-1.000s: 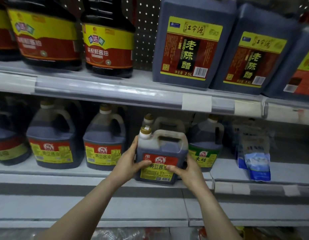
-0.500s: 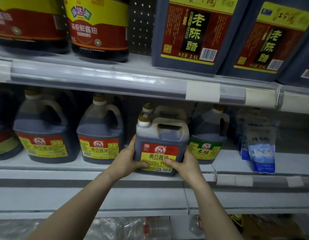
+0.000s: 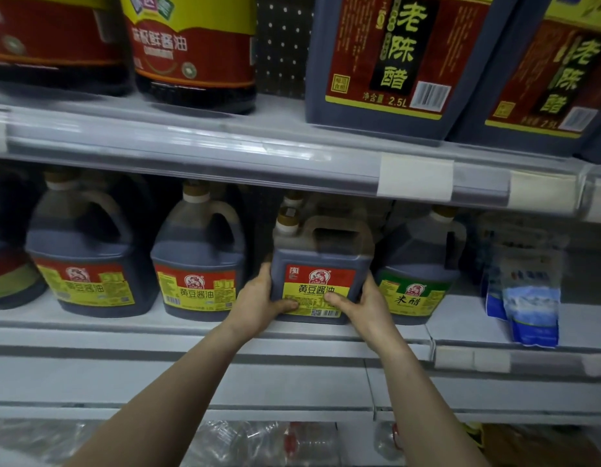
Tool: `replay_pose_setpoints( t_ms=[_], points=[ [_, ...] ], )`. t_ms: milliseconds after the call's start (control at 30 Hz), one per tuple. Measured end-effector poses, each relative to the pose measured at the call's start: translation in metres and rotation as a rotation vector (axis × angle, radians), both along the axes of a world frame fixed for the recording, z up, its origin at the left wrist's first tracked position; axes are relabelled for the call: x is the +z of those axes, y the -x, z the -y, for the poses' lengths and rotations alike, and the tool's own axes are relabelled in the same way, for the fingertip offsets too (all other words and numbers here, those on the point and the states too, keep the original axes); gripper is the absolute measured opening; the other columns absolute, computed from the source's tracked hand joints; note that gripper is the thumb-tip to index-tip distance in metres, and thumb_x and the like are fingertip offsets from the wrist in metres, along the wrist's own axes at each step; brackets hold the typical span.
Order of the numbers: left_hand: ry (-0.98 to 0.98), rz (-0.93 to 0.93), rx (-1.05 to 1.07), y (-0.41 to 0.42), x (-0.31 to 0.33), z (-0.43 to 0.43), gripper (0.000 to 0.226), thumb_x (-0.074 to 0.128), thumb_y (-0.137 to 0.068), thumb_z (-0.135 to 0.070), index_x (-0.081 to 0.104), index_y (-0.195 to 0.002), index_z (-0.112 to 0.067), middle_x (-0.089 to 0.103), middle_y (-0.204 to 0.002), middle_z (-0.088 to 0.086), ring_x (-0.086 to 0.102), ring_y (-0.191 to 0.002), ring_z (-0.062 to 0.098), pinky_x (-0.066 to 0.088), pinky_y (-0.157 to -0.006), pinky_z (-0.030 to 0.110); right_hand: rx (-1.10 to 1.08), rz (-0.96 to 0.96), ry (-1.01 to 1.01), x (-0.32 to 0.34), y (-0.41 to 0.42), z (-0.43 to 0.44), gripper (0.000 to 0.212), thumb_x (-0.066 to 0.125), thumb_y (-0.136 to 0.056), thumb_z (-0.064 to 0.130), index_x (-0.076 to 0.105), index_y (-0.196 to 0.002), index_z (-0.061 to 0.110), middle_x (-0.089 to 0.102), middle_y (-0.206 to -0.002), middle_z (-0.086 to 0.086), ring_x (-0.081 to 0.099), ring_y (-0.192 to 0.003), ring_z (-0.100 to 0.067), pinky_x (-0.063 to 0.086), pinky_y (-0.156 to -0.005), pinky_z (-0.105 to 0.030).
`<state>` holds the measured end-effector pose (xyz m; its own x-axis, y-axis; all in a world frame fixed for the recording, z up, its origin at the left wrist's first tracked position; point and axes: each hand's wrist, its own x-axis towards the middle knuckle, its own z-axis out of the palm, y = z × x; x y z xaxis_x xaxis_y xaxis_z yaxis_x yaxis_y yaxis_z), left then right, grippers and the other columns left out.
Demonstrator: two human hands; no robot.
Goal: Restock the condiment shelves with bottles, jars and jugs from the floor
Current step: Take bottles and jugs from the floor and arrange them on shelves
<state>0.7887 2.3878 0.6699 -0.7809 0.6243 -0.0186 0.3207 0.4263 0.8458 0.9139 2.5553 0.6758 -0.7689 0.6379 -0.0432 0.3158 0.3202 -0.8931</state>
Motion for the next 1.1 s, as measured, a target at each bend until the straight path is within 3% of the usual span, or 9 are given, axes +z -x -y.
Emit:
replay_pose_setpoints(
  t_ms=[300,500,667,867,1000,1100],
  points=[
    [0.012,0.026,0.081,0.003,-0.004,-0.013,0.061,0.077,-0.083,-0.021,0.041,-0.13,-0.011,0.062,-0.129,0.008,0.06,-0.119,0.025,0.048,-0.1,0.038,-0.042,0.038,0.039,-0.002,0.015,-0.003,0.078,0.077,-0.085,0.04,0.037,-0.147,0.017,0.057,-0.141,-0.001,0.052,-0.131,-0.023,0.043,-0.111,-0.049],
    [0.031,-0.002,0.086,0.004,-0.005,-0.013,0.064,0.078,-0.083,-0.022,0.039,-0.133,-0.01,0.06,-0.132,0.01,0.057,-0.122,0.027,0.047,-0.103,0.041,-0.031,0.034,0.041,-0.006,0.017,-0.005,0.075,0.077,-0.085,0.039,0.039,-0.145,0.018,0.058,-0.139,0.0,0.054,-0.129,-0.023,0.044,-0.11,-0.047],
    [0.043,-0.048,0.131,-0.005,-0.004,-0.014,0.068,0.078,-0.083,-0.021,0.039,-0.136,-0.005,0.059,-0.133,0.014,0.057,-0.122,0.032,0.045,-0.102,0.046,-0.046,0.036,0.016,-0.007,0.017,-0.003,0.086,0.075,-0.087,0.04,0.029,-0.154,0.013,0.049,-0.15,-0.005,0.047,-0.137,-0.026,0.04,-0.113,-0.046],
    [0.077,-0.092,0.145,-0.028,-0.015,-0.005,0.078,0.072,-0.088,-0.016,0.025,-0.152,-0.01,0.051,-0.143,0.015,0.052,-0.128,0.034,0.045,-0.104,0.046,-0.065,0.064,-0.088,-0.016,0.0,0.013,0.056,0.063,-0.098,0.025,0.04,-0.148,0.012,0.056,-0.142,-0.006,0.051,-0.132,-0.029,0.043,-0.108,-0.04],
    [0.029,-0.12,0.124,-0.052,-0.021,0.009,0.085,0.07,-0.09,-0.016,0.018,-0.156,-0.01,0.04,-0.153,0.013,0.042,-0.139,0.03,0.041,-0.109,0.045,-0.039,0.061,-0.111,-0.019,-0.028,0.028,0.065,0.058,-0.102,0.02,0.025,-0.158,0.014,0.039,-0.158,-0.004,0.039,-0.143,-0.024,0.035,-0.117,-0.039],
    [0.003,-0.143,0.089,-0.078,-0.035,0.028,0.077,0.069,-0.091,-0.016,0.025,-0.155,-0.011,0.04,-0.154,0.01,0.041,-0.14,0.028,0.04,-0.11,0.044,-0.035,0.04,-0.135,-0.025,-0.055,0.05,0.063,0.057,-0.102,0.018,0.028,-0.158,0.014,0.04,-0.157,-0.005,0.041,-0.143,-0.022,0.036,-0.115,-0.034]
  ],
)
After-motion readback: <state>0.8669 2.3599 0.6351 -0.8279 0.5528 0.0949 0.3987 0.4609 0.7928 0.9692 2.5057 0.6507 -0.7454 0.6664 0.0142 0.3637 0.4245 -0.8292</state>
